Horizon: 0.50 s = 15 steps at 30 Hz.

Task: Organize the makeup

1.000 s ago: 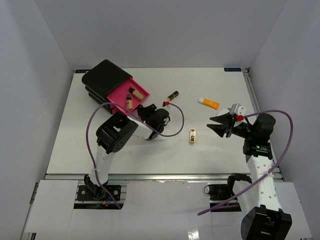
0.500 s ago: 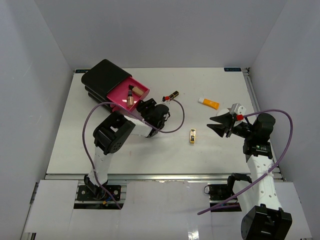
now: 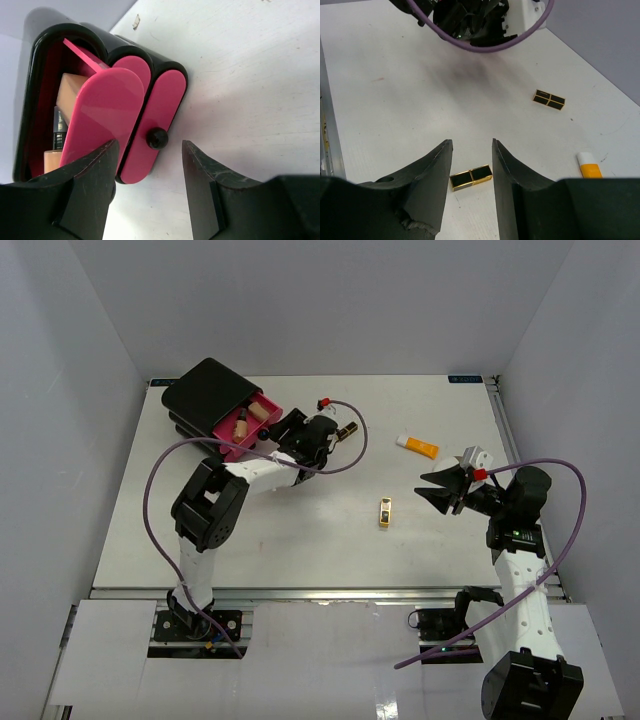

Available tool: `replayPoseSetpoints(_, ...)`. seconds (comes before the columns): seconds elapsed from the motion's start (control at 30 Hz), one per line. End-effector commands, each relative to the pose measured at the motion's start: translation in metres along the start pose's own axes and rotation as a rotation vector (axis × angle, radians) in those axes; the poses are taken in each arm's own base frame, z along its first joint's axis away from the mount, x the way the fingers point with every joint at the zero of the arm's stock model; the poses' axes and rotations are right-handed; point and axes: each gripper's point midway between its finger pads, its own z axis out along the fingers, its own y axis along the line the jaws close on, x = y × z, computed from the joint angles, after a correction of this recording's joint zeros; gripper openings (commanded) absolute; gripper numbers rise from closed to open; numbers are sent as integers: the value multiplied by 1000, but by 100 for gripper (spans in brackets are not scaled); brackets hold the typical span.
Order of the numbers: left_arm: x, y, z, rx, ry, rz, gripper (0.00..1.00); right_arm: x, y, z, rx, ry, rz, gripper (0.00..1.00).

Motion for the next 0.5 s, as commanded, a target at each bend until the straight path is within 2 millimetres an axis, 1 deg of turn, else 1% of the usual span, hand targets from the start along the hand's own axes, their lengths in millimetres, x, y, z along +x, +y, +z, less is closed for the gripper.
replayPoseSetpoints(0.0, 8, 34, 7, 41, 82, -134, 65, -2, -2, -1, 3, -3, -18, 44)
replayPoseSetpoints(0.23, 12, 46, 17, 37, 111, -165, 65, -2, -4, -1, 7, -1, -19, 44)
replayPoseSetpoints(0.37, 4, 56, 21, 33, 112, -209, 72, -1, -4, -1, 7, 0, -15, 44)
replayPoseSetpoints(0.47, -3, 65, 29, 34, 115, -238, 74, 0, -4, -2, 7, 1, -10, 44)
